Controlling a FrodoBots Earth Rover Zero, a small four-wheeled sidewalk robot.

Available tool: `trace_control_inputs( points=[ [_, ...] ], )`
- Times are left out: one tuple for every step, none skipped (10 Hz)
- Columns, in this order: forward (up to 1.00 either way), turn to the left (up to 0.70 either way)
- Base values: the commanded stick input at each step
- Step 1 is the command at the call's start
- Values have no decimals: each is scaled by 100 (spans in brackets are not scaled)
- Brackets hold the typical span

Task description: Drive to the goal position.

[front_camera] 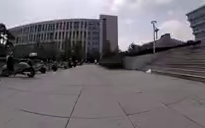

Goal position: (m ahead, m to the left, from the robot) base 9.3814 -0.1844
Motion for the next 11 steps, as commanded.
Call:
trace_control_inputs(
  points=[
    [70,0],
    [70,0],
    [70,0],
    [70,0],
    [70,0],
    [70,0],
    [70,0],
    [70,0],
    [70,0],
    [70,0],
    [70,0]
  ],
)
